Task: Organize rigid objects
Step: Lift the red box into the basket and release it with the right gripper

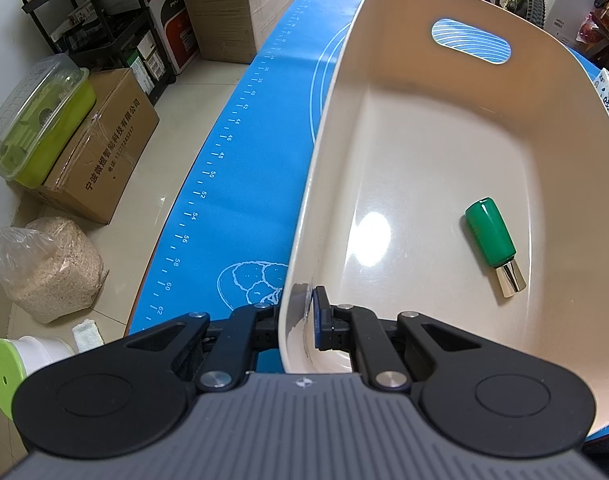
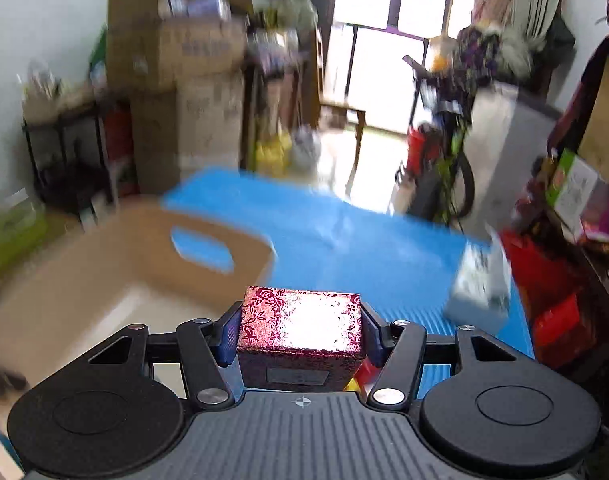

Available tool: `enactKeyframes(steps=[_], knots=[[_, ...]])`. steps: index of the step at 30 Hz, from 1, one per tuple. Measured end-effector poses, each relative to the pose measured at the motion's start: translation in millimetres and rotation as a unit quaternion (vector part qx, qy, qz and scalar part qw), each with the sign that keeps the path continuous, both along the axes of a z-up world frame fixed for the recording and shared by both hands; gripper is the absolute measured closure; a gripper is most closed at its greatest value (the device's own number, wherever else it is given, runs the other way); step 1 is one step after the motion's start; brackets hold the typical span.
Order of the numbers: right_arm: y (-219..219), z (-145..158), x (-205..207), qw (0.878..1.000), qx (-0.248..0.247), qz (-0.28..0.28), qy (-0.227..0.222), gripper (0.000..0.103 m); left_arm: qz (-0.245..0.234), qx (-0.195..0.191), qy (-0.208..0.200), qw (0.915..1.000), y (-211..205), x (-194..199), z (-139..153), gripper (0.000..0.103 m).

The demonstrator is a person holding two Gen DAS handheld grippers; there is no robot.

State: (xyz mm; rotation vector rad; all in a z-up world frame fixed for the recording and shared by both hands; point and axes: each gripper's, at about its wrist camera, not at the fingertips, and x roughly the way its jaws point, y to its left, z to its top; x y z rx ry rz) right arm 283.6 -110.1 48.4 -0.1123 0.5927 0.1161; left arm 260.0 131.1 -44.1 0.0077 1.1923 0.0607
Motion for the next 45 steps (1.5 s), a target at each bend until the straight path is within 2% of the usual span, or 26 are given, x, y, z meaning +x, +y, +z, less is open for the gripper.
enactKeyframes(steps=[3,6,14,20,24,29,36,41,45], knots=[[21.5,8.8,-0.8,0.999,0.009,0.032,-0.008,0.040,0.000,0.000,0.000,1.0000,0.2,-0.1,0.0,0.092],[45.4,1.3,1.8,0.998,0.007,0.060,0.003,0.040,0.000,0.000,0.000,1.0000,0.0,0.1,0.0,0.092],[96.1,-46.9,4.8,0.991,-0.031,0.099,0.085,0.040,0.000,0.000,0.000,1.0000,-0.2,0.2,-0.1,0.092],[104.2,-69.7,8.1,0.982,-0.054,0.101,0.150,0.040,0.000,0.000,0.000,1.0000,-0.2,0.2,-0.2,0.092],[107.3,-69.5,5.0,0.980,-0.074,0.109,0.149,0.040,0.000,0.001,0.000,1.0000,0.2,0.9,0.8,0.092],[93.1,-53.0,3.3,0.984,-0.035,0.103,0.142,0.035,0.000,0.001,0.000,1.0000,0.4,1.1,1.0,0.092],[46.3,-11.8,-9.9,0.992,0.021,0.084,0.087,0.028,0.000,0.001,0.000,1.0000,0.5,1.2,0.9,0.092],[0.0,6.2,-13.9,0.998,0.026,0.034,0.055,0.027,0.000,0.001,0.000,1.0000,0.1,1.1,0.7,0.091],[-40.7,-5.5,-9.0,0.998,0.020,-0.027,0.062,0.027,0.000,0.002,0.000,1.0000,0.6,1.5,1.4,0.091]])
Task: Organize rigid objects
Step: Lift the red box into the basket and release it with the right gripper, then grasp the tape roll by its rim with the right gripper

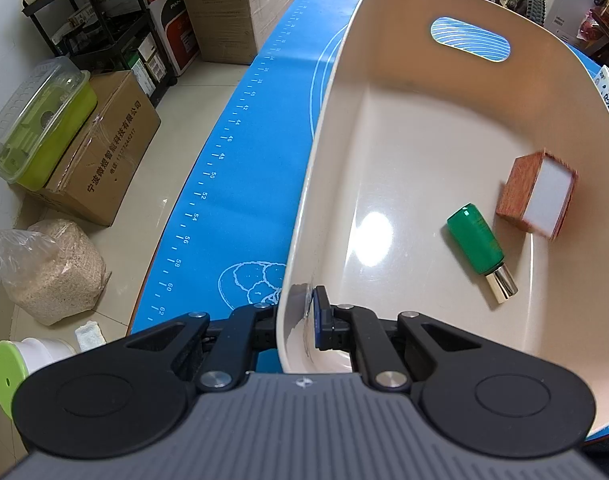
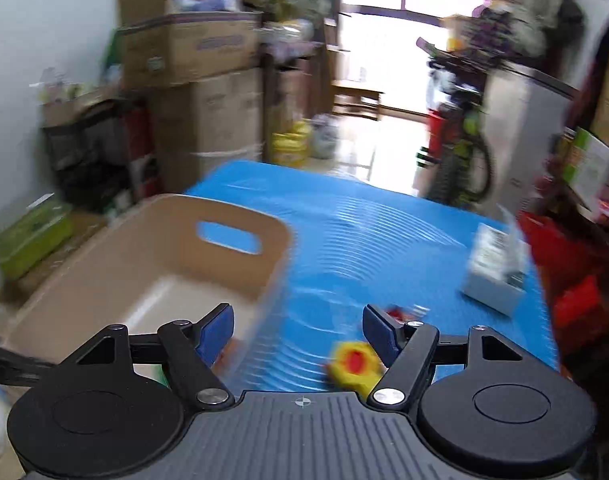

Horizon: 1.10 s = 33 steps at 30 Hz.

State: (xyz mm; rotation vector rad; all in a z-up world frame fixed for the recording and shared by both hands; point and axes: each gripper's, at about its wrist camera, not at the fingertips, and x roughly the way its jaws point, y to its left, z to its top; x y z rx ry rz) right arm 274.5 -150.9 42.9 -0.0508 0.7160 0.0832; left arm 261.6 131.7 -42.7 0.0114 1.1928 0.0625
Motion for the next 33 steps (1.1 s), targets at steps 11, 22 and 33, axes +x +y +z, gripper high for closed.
enactKeyframes(steps=[11,22,33], knots=[[-42.4,-90.4,21.7,0.993,-0.016,-0.057,0.103,0.037,0.001,0.003,0.000,1.0000,-0.1,-0.1,1.6,0.091],[-33.7,-111.9,23.1,0.986,-0.038,-0.068,0.149,0.068,0.002,0.003,0.000,1.0000,-0.8,-0.5,1.0,0.091],[-28.1,-91.0,13.7,0.991,-0.026,-0.068,0.110,0.086,0.002,0.003,0.001,1.0000,-1.6,-0.1,0.4,0.091]])
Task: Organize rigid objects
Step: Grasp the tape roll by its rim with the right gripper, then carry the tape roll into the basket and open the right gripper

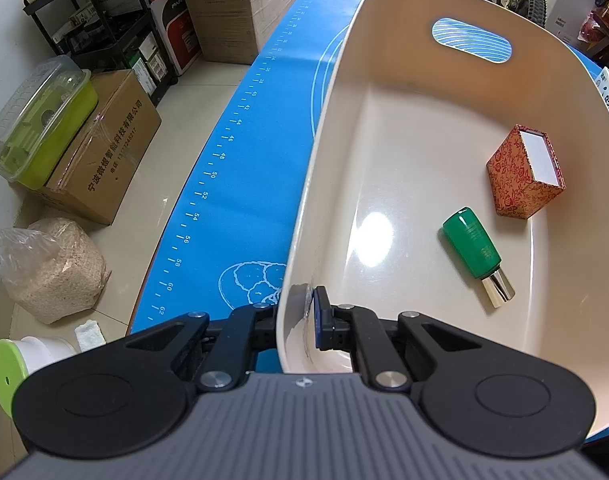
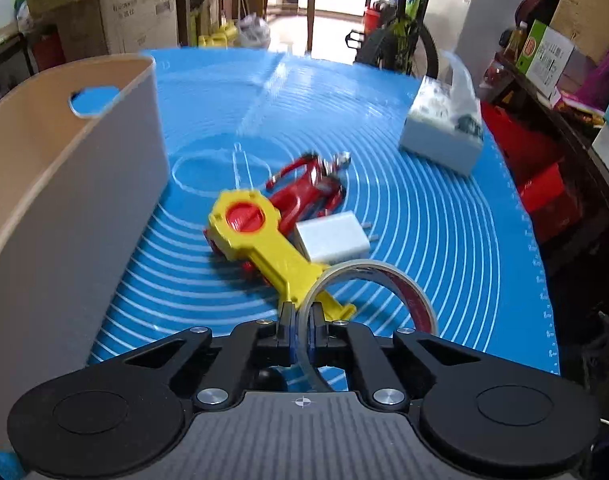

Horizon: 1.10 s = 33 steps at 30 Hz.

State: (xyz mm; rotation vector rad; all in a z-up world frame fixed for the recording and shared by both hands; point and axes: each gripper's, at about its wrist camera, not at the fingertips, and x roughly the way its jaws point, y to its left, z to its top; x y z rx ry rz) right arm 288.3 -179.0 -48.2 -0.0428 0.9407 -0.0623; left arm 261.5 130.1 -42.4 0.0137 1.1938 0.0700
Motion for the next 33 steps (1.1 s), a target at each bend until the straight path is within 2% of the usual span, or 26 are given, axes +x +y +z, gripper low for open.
enactKeyframes(steps=[7,14,21,26,33], knots=[[13.8,35.6,-10.6,0.997,0.017,0.019,-0.071,0.086,0.000,0.001,0.000,1.0000,-0.4,0.1,-0.5,0.091],[37.2,74.8,-17.2,0.989,0.041,0.040,-0.137,0.086,0.000,0.001,0.000,1.0000,-0.3,0.0,-0.6,0.091],[83.1,112.3,-12.6,0.974,0.062,0.111,-0.186,0.086,0.000,0.002,0.000,1.0000,-0.5,0.1,-0.6,0.091],[125.1,113.6,-8.4,0.968,0.055,0.173,-0.173,0.086,0.000,0.002,0.000,1.0000,-0.6,0.2,-0.7,0.091],[172.1,79.0,-2.5,0.969,0.033,0.222,-0.101,0.086,0.000,0.002,0.000,1.0000,-0.9,0.2,-0.8,0.091]])
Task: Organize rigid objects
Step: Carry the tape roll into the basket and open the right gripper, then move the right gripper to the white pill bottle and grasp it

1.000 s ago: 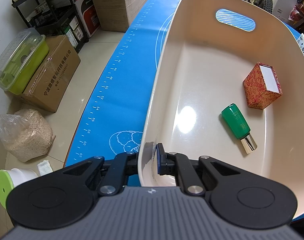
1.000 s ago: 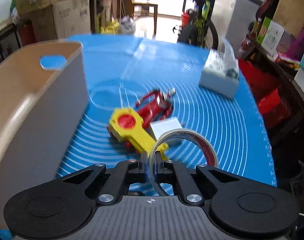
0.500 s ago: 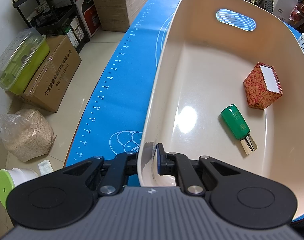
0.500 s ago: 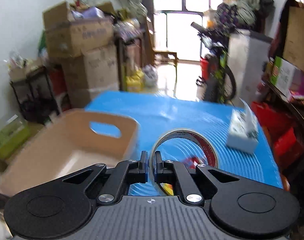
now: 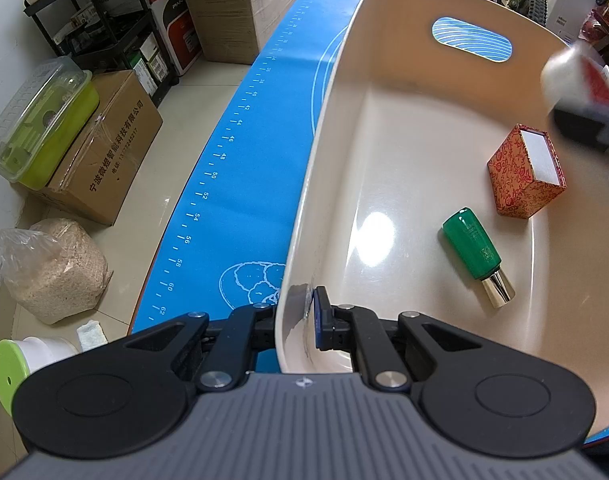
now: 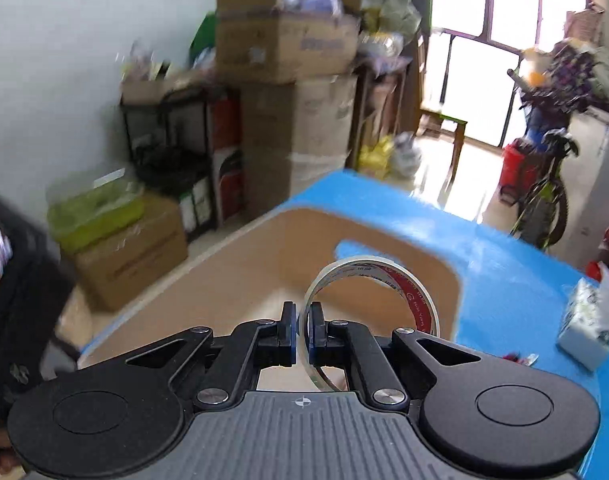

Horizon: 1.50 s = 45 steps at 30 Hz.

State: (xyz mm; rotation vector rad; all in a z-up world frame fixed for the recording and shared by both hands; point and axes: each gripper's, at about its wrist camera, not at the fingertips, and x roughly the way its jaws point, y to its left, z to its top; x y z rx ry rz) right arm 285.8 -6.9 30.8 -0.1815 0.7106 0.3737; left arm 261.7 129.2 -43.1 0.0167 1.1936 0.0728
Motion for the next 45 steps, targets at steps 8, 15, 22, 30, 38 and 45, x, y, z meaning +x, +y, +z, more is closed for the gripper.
enactKeyframes(steps=[8,15,22,30,38,45], knots=[[6.9,-35.3,2.0,0.997,-0.035,-0.005,0.074,0.084,0.000,0.000,0.000,1.0000,0.0,0.1,-0.1,0.091],[-3.4,-31.9,-2.0,0.997,-0.021,-0.010,0.068,0.061,0.000,0.001,0.000,1.0000,-0.1,0.1,-0.1,0.091],[-37.4,1.1,-15.6,0.999,0.016,-0.035,0.023,0.037,0.000,0.001,0.000,1.0000,-0.2,0.1,-0.2,0.091],[-108.2,22.6,-31.8,0.991,0.023,-0.127,-0.017,0.016,0.000,0.001,0.000,1.0000,-0.2,0.3,0.1,0.091],[-172.3,-24.0,-29.9,0.972,-0.034,-0.221,0.077,0.011,0.001,0.001,0.001,1.0000,0.3,0.5,1.1,0.091],[-190.2,-70.9,-25.2,0.957,-0.066,-0.242,0.143,0.011,0.002,0.003,0.001,1.0000,0.9,0.6,1.5,0.090]])
